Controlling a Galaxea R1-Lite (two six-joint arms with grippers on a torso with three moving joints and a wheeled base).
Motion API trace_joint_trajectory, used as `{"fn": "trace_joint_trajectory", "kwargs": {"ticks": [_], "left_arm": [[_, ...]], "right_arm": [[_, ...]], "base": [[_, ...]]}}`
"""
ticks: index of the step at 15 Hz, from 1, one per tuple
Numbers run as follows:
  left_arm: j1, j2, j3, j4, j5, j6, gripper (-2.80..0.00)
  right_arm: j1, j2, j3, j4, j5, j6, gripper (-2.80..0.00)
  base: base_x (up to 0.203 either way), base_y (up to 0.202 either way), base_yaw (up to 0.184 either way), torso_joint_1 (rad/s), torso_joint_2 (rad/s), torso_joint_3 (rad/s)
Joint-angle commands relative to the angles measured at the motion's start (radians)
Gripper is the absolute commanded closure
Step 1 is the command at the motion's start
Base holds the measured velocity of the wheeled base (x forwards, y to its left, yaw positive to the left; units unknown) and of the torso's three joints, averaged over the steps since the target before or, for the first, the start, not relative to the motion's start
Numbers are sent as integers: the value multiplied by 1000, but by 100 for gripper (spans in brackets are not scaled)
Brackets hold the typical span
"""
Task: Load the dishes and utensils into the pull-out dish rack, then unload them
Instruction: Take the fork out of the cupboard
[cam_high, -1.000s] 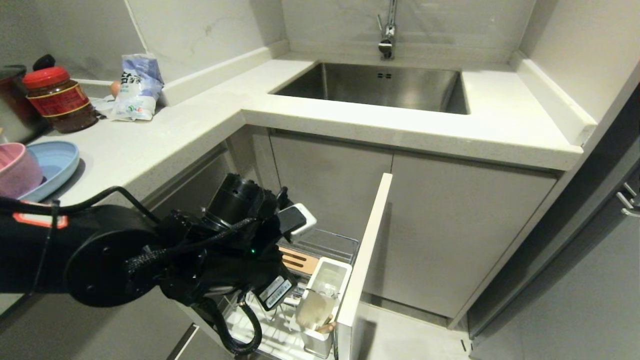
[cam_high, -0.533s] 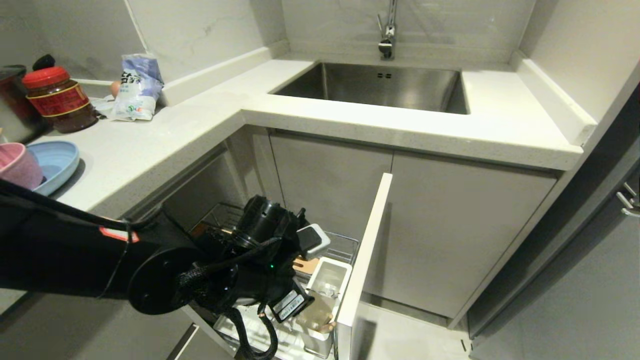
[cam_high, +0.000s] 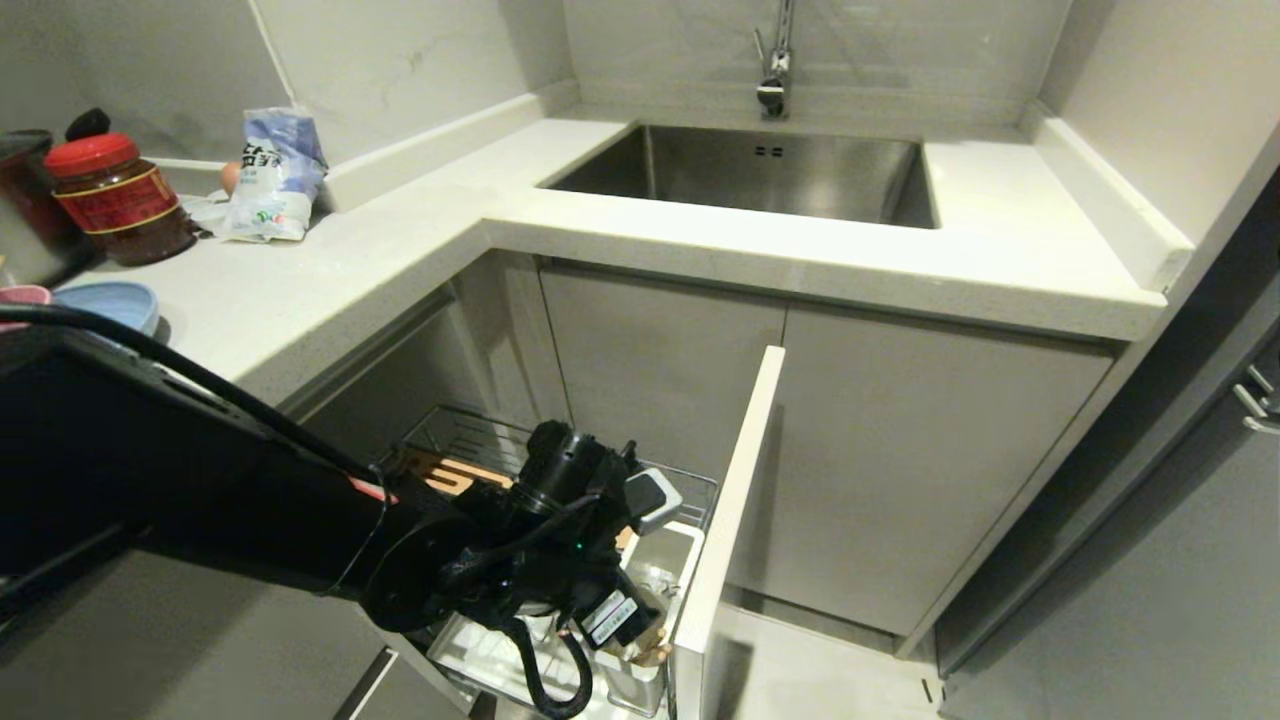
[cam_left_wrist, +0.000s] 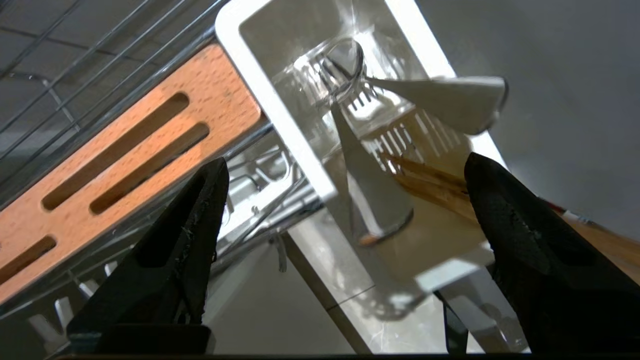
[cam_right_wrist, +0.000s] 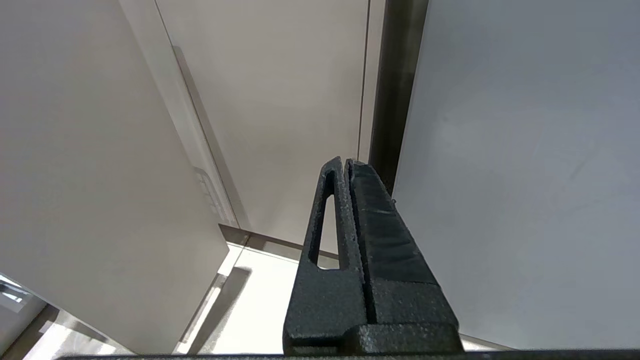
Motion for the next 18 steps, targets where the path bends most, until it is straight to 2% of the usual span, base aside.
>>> {"fn": "trace_joint_trajectory", "kwargs": {"ticks": [1, 3, 4, 18], "left_arm": [[5, 35, 0, -16, 1, 2, -280], [6, 40, 0, -18, 1, 2, -280], [6, 38, 0, -18, 1, 2, 0], [4, -19, 1, -51, 2, -13, 0]], "right_arm": [[0, -1, 26, -1, 0, 0, 0], [0, -1, 26, -1, 0, 0, 0], [0, -1, 26, -1, 0, 0, 0], [0, -1, 26, -1, 0, 0, 0]], "base": [[0, 0, 0, 0, 0, 0], [0, 0, 0, 0, 0, 0], [0, 0, 0, 0, 0, 0], [0, 0, 0, 0, 0, 0]]}}
